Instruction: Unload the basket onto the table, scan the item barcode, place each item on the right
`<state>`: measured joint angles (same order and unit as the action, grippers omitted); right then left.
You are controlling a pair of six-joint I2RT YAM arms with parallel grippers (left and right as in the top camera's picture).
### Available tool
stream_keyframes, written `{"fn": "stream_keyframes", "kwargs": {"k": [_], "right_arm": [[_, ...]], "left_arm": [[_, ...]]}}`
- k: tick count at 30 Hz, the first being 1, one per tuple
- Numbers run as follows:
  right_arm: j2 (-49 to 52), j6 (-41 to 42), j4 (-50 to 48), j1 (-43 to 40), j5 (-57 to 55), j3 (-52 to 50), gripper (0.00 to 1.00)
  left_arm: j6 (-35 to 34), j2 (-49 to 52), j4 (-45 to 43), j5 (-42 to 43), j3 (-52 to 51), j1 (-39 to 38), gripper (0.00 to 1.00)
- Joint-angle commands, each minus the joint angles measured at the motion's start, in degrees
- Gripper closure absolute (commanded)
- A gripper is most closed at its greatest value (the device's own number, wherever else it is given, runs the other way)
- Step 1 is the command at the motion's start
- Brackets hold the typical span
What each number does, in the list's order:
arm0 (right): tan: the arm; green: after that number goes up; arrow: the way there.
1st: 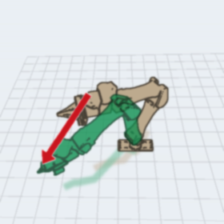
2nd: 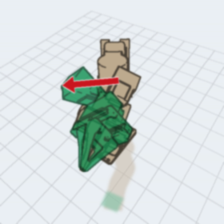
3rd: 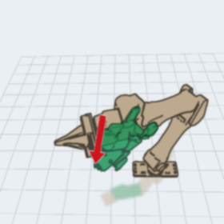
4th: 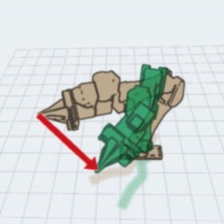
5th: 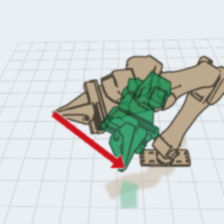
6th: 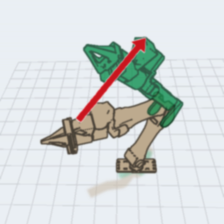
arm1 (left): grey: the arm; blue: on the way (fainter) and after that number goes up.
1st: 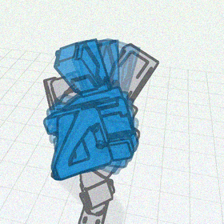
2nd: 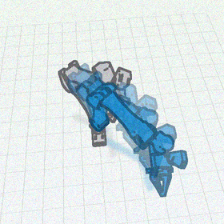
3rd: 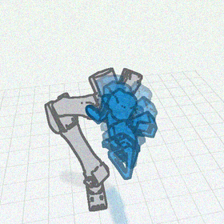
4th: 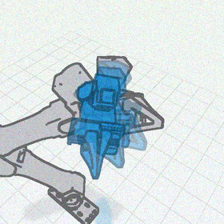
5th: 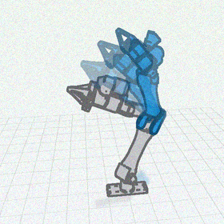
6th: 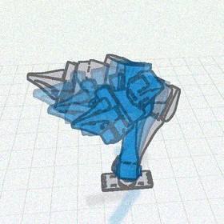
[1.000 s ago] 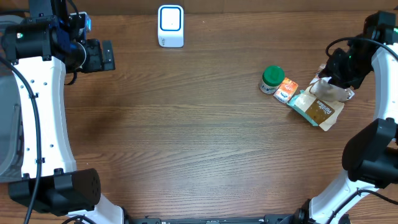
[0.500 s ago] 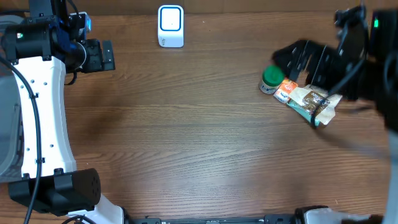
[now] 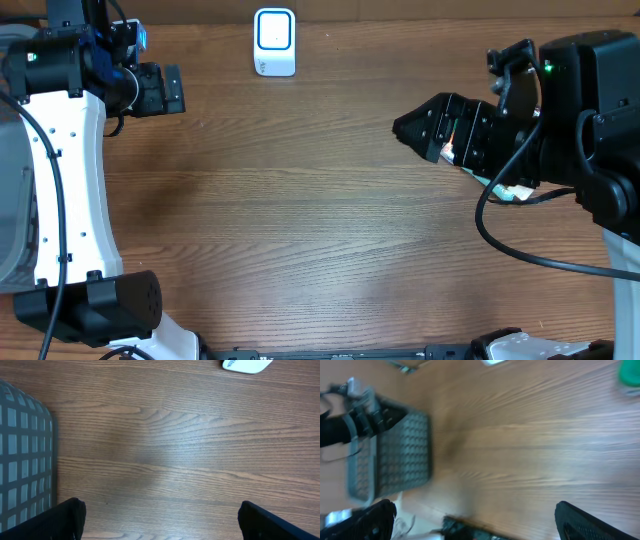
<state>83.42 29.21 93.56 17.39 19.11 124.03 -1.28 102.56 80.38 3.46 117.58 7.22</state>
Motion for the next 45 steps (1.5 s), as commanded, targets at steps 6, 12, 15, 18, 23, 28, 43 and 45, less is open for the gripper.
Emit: {"fn": "stream_keyframes", "kwargs": {"k": [6, 12, 15, 18, 23, 28, 43, 45], "right_arm": [[-9.5, -10.5, -15.1, -1.7, -19.8, -13.6, 0.00], [-23.7, -15.6, -28.1, -8.9, -14.8, -33.2, 0.00], [-30.3, -20.7, -34.8, -12.2, -11.5, -42.2, 0.00], [-37.9, -30.2, -44.0, -14.6, -6.1, -53.2, 0.00], [-48.5, -35.2, -56.9, -17.7, -4.0, -69.9, 0.00], [-58.7, -35.3, -68.5, -18.7, -5.1, -85.9, 0.00], [-82.3, -32.3, -91.6, -15.2, -5.1, -122.0, 0.00], [-83.4, -32.2, -91.3, -14.8, -5.1, -123.7, 0.00]], "left_arm": [[0.9, 0.4, 0.0, 0.4, -0.1, -0.1, 0.00], [0.9, 0.4, 0.0, 0.4, -0.1, -0.1, 0.00], [0.9, 0.4, 0.0, 0.4, -0.1, -0.1, 0.00], [0.9, 0.4, 0.0, 0.4, -0.1, -0.1, 0.00], [0.9, 0.4, 0.0, 0.4, -0.1, -0.1, 0.00], [0.9, 0.4, 0.0, 0.4, -0.1, -0.1, 0.00], [0.9, 0.4, 0.0, 0.4, -0.1, -0.1, 0.00], [0.9, 0.4, 0.0, 0.4, -0.1, -0.1, 0.00]]}}
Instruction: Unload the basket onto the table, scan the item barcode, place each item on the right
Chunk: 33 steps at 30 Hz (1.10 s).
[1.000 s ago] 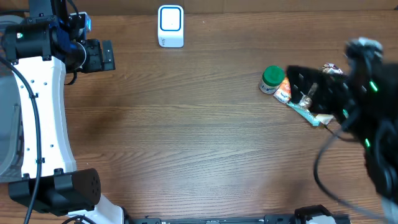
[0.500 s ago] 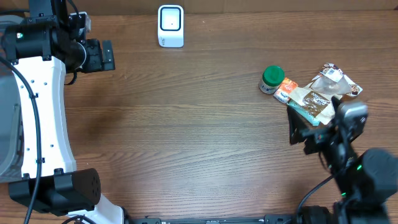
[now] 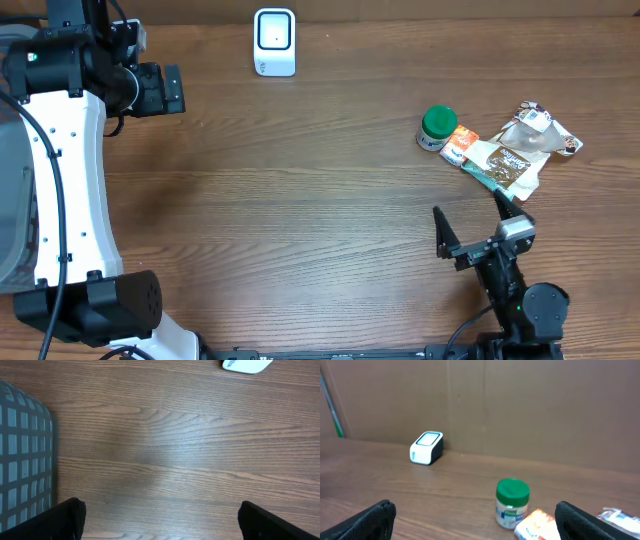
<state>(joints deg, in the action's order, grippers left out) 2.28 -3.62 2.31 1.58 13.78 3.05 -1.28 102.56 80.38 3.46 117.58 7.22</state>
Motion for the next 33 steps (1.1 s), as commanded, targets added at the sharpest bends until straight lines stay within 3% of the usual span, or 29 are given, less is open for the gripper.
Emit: {"fn": "stream_keyframes", "kwargs": {"k": [1, 33], "right_arm": [[-2.1, 0.7, 1.3, 1.2, 0.3, -2.6, 0.00], [-2.1, 0.8, 1.0, 2.8, 0.3, -2.6, 0.00]], "left_arm": [[0.9, 0.4, 0.0, 0.4, -0.1, -0.1, 0.00], [0.9, 0.4, 0.0, 0.4, -0.1, -0.1, 0.00]]}}
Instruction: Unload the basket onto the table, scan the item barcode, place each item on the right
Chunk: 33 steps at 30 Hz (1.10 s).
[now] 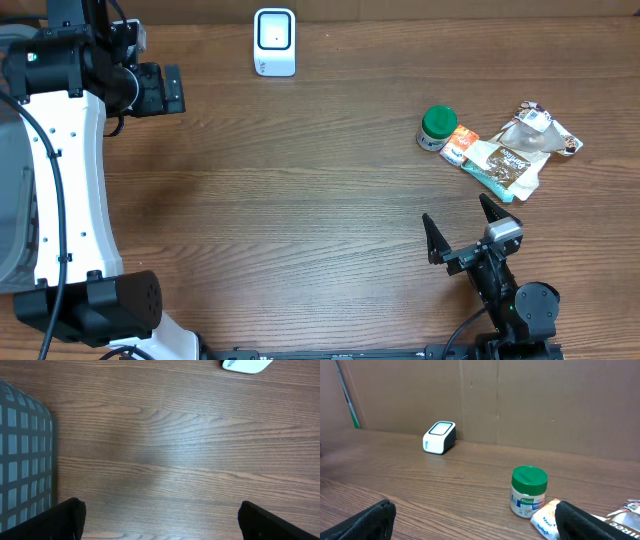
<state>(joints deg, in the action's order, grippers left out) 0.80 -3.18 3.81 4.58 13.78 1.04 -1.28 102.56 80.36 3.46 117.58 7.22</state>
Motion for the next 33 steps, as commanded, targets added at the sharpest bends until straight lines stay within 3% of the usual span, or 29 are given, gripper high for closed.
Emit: {"fn": "stream_keyframes", "kwargs": {"k": [1, 16, 26, 30, 33], "right_arm": [[-0.6, 0.3, -0.5, -0.2, 0.3, -0.6, 0.00], [-0.6, 0.3, -0.5, -0.2, 0.3, -0.6, 0.00], [-0.6, 0.3, -0.5, -0.2, 0.3, -0.6, 0.00], [-0.6, 0.3, -0.5, -0.2, 0.3, -0.6, 0.00], [-0.6, 0.3, -0.5, -0.2, 0.3, -0.6, 0.00]], "left_arm": [[0.9, 0.4, 0.0, 0.4, -0.1, -0.1, 0.00], [0.9, -1.0, 0.0, 0.4, -0.5, -0.6, 0.00], [0.9, -15.7, 0.0, 0.4, -1.3, -13.3, 0.01], [5.9, -23.7, -2.8, -4.4, -8.8, -18.9, 0.00], [6.0, -32.3, -12.4, -5.4, -22.3, -17.9, 0.00]]}}
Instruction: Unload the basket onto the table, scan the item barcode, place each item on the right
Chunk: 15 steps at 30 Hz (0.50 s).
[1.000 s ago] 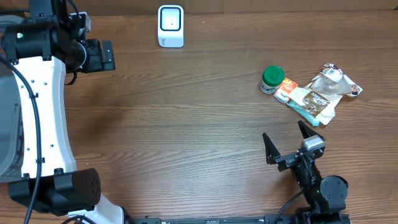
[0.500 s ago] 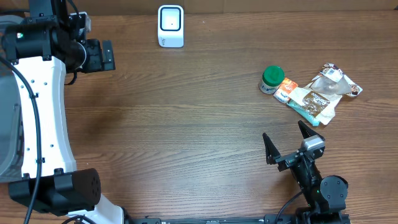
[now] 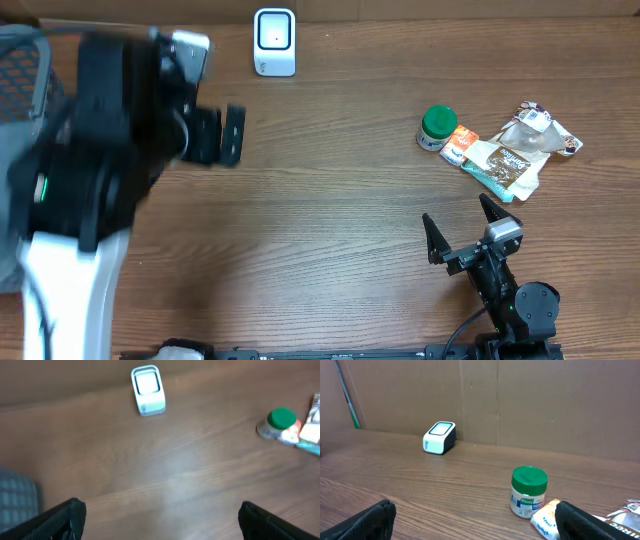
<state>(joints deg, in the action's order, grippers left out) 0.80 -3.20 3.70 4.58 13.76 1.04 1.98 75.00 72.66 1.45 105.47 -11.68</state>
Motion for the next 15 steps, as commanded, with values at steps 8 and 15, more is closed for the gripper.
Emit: {"fn": "stream_keyframes", "kwargs": {"k": [8, 15], "right_arm": [[-0.6, 0.3, -0.4, -0.2, 0.3, -0.6, 0.00], [-0.6, 0.3, -0.4, -0.2, 0.3, -0.6, 0.00]], "left_arm": [[1.6, -28.2, -43.8, 2.1, -52.2, 10.2, 0.00], [1.2, -45.2, -60.5, 5.9, -77.3, 17.4, 0.00]]}}
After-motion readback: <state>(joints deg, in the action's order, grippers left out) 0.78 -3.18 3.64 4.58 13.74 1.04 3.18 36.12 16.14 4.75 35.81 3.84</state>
